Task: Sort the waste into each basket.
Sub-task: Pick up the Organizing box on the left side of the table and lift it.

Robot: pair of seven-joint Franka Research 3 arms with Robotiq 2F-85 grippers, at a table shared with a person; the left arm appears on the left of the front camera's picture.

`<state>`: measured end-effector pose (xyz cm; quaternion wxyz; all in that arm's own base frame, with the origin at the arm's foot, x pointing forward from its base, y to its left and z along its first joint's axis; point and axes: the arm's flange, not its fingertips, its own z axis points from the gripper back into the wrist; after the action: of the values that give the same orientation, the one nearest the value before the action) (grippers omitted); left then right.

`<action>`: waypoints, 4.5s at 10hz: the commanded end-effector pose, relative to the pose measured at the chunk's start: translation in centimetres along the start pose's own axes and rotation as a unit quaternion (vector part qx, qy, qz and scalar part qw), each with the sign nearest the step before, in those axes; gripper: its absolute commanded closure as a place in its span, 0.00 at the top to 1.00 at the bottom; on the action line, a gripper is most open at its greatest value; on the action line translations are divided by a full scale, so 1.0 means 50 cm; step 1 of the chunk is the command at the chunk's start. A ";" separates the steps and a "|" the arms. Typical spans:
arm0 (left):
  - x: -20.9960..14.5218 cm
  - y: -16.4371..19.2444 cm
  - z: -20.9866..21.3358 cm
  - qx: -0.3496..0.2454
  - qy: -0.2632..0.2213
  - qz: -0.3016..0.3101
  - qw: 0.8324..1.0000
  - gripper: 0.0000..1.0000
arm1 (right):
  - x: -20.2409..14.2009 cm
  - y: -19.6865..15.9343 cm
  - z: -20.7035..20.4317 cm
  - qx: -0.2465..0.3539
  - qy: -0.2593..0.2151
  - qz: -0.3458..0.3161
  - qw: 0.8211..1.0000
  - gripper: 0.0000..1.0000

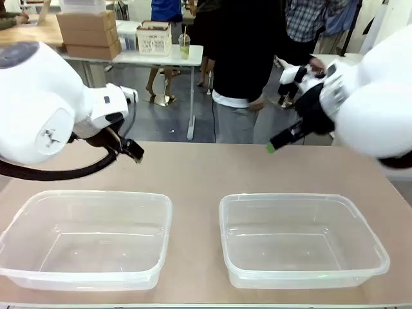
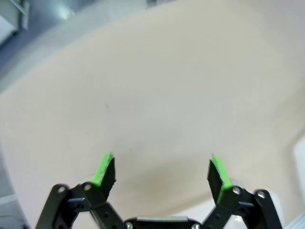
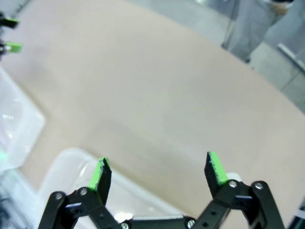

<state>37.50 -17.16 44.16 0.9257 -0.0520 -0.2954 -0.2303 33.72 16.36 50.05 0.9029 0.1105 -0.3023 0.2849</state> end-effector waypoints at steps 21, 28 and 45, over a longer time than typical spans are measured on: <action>-0.101 0.161 0.365 -0.058 0.342 0.211 0.914 1.00 | 0.095 0.051 -0.007 0.284 0.131 -0.210 0.926 1.00; -0.192 0.139 0.367 -0.044 0.342 0.273 0.898 1.00 | 0.046 0.385 -0.279 0.264 0.290 -0.115 0.913 1.00; -0.293 0.305 0.078 -0.068 0.384 0.250 0.886 1.00 | 0.042 0.524 -0.351 -0.003 0.320 -0.327 0.889 1.00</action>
<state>30.83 2.83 42.46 0.9905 -0.1015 0.0872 -0.0311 28.10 44.07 38.41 0.9915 0.1189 0.0514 0.0101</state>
